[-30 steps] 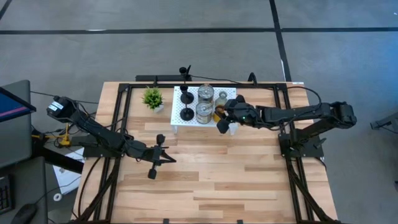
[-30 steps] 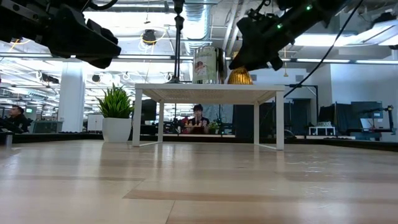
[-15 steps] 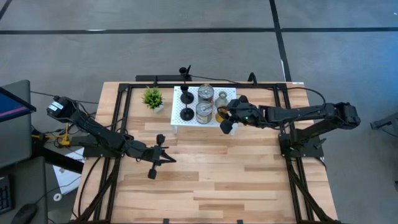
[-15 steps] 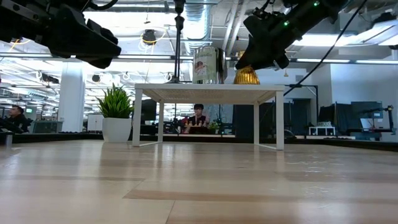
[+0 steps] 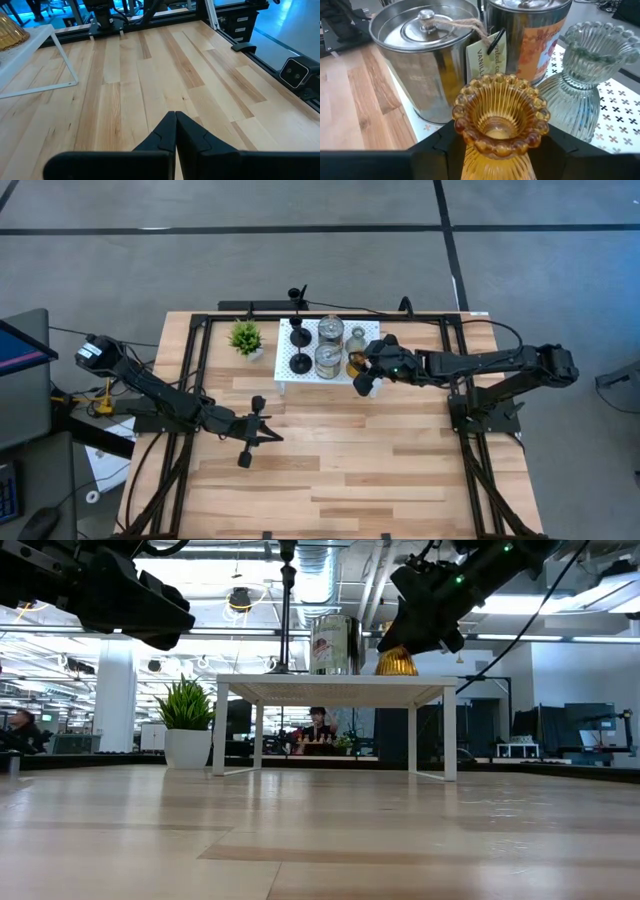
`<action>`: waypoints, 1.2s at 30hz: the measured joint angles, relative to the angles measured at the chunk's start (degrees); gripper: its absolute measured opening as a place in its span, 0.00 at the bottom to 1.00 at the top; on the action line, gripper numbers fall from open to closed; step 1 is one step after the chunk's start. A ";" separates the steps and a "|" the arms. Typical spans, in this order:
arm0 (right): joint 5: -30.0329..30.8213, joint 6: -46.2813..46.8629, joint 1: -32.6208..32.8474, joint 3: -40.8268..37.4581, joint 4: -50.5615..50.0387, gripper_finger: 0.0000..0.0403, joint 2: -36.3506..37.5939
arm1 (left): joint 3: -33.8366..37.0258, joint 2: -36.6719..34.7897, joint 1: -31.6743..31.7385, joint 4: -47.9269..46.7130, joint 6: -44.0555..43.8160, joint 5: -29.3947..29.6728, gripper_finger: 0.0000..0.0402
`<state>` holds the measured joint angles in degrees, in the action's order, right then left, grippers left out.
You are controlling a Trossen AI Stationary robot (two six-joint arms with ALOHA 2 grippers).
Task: Pick & Place candle stick holders
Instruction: Align the orange glass candle holder with the other green glass candle holder on the shelf
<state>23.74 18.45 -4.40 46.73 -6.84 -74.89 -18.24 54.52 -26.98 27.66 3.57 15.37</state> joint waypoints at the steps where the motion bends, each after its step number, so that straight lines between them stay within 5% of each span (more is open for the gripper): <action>1: -0.04 -0.03 0.00 -0.03 -0.02 0.42 -0.01 | 0.00 0.00 0.00 0.00 0.00 -0.02 0.01; 14: -2.32 -1.48 0.26 5.97 -8.07 0.66 -0.19 | 0.00 0.00 0.00 0.00 0.00 0.00 0.01; 23: -3.30 -6.77 0.26 12.87 -10.91 0.67 -0.14 | 0.00 0.00 -0.02 0.00 0.00 0.00 0.01; 36: -3.12 -6.88 4.52 26.80 -34.04 0.65 -0.03 | 0.00 0.00 0.00 0.00 0.00 0.00 0.01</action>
<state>20.62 11.57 0.11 73.53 -40.88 -74.91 -18.24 54.52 -26.98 27.66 3.57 15.38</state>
